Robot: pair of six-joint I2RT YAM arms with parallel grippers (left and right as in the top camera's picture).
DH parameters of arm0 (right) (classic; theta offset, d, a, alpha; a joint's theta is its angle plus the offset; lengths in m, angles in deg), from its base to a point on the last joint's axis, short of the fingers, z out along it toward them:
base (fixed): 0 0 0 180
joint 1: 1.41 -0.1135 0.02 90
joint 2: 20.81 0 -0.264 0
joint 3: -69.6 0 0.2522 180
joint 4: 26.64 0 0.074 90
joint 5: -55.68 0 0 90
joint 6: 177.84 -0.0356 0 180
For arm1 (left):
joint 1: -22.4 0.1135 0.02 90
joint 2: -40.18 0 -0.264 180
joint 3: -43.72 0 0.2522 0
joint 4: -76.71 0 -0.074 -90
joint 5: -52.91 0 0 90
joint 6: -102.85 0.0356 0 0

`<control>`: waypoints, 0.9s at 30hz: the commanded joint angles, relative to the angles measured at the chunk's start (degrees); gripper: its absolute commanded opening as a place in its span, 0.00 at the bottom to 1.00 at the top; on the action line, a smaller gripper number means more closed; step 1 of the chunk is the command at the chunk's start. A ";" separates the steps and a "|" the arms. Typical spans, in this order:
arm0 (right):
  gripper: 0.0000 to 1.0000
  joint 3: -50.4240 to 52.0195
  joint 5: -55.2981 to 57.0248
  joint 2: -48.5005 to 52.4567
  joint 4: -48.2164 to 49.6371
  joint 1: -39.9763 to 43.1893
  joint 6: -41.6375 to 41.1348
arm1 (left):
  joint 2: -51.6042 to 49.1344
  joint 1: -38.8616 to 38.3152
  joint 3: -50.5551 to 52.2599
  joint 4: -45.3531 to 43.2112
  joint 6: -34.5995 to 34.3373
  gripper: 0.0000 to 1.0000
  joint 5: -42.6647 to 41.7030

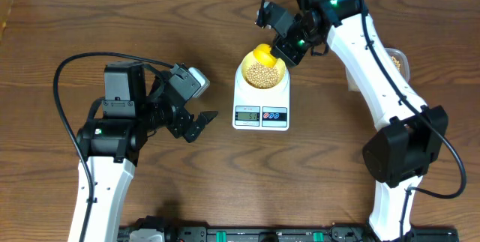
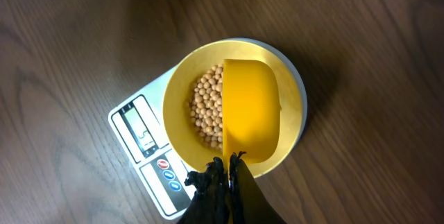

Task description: Scoop item into bowl and weigh 50g on scale

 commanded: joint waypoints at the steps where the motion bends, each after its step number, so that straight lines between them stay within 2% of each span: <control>1: 0.01 0.33 0.07 1.92 0.61 -1.07 0.79 | -0.22 0.20 0.13 0.00 0.35 0.98 -0.72; 11: 0.01 0.33 7.32 3.65 1.88 -2.60 0.70 | -0.22 0.20 0.13 0.00 0.35 0.98 -0.72; 27: 0.01 0.52 7.45 4.07 2.16 -3.32 0.70 | -0.22 0.20 0.13 0.00 0.35 0.97 -0.74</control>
